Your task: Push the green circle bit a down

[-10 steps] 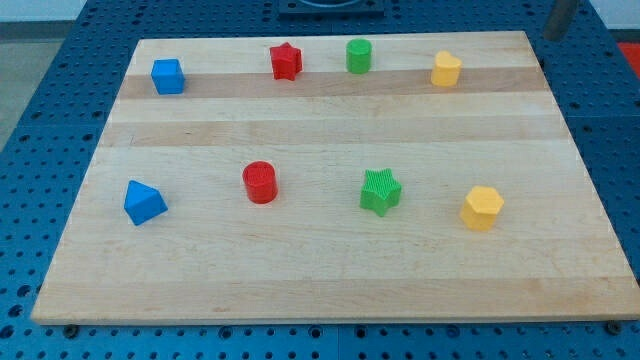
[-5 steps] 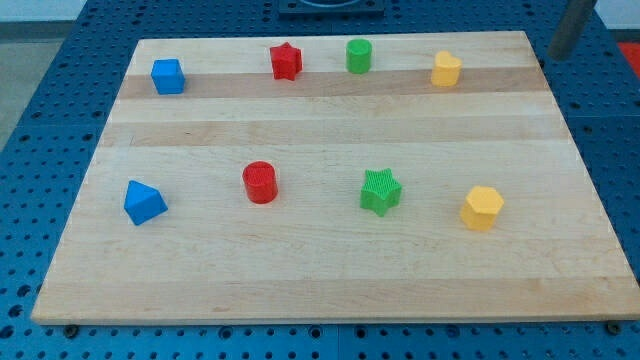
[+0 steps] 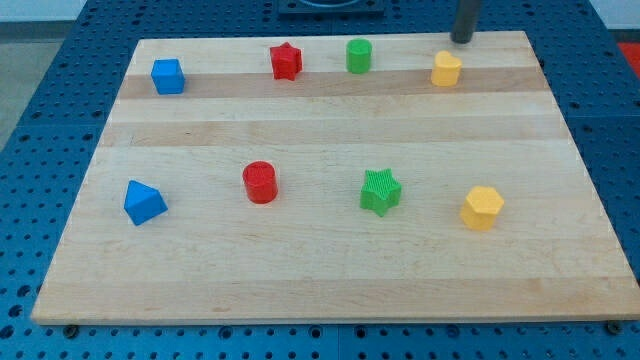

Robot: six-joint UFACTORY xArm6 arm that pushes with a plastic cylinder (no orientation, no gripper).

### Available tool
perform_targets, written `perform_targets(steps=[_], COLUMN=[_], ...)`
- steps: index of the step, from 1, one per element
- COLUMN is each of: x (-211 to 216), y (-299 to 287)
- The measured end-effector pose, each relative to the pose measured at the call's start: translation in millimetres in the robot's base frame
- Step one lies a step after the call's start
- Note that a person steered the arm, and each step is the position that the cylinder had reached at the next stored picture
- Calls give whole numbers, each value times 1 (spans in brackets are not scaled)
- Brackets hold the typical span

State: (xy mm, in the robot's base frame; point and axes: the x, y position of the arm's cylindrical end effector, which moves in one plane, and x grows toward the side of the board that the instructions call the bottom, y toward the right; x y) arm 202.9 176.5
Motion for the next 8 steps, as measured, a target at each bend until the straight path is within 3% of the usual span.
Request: perform_targets(steps=[4,6,7,8], x=[1,-3,-5,-5], y=[-187,-192,-121,-113])
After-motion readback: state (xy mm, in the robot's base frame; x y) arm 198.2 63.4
